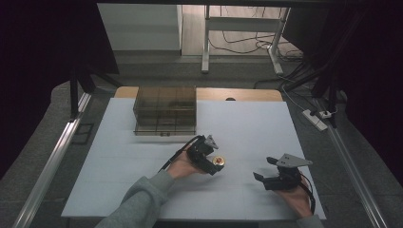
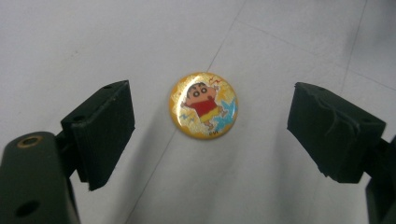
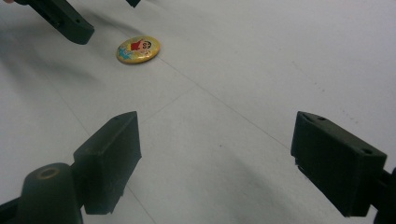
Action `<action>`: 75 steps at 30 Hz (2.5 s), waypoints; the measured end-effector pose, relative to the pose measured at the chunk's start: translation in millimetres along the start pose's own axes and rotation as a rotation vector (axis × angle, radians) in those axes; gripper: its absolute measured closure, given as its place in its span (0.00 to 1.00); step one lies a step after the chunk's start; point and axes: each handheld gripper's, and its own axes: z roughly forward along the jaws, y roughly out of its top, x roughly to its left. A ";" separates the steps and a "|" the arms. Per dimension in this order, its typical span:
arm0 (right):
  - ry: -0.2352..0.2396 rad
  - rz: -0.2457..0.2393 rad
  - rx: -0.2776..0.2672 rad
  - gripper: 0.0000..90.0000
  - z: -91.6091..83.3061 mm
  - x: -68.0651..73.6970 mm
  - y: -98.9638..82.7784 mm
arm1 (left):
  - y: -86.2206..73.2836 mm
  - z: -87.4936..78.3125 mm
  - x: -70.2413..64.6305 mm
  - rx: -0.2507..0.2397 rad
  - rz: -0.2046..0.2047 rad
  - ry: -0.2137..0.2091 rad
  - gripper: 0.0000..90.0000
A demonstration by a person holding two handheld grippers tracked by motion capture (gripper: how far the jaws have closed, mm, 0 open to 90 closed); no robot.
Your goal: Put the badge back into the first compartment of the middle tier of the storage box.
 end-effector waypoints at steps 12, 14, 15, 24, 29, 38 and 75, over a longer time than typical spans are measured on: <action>0.003 -0.007 0.008 0.18 2.6 0.0 0.2 | 7.1 23.7 5.4 0.060 0.004 -0.004 0.19; 0.003 -0.007 0.010 0.18 2.5 0.2 0.1 | 7.9 26.5 4.4 0.075 0.009 -0.001 0.20; 0.002 -0.008 0.011 0.18 2.3 0.3 0.1 | 8.4 27.4 3.5 0.089 0.013 0.005 0.21; -0.007 -0.009 0.013 0.18 -0.2 -0.2 0.2 | 11.0 27.6 3.7 0.109 0.040 0.019 0.25; -0.001 -0.013 0.013 0.18 1.3 0.2 0.2 | 11.9 26.5 1.8 0.116 0.054 0.025 0.36; 0.003 -0.017 0.014 0.18 2.5 1.2 1.3 | 17.1 24.8 -5.7 0.151 0.064 0.024 0.52; -0.007 -0.022 0.011 0.18 -1.0 6.3 1.8 | 13.2 -21.8 -4.1 0.020 -0.002 0.066 0.52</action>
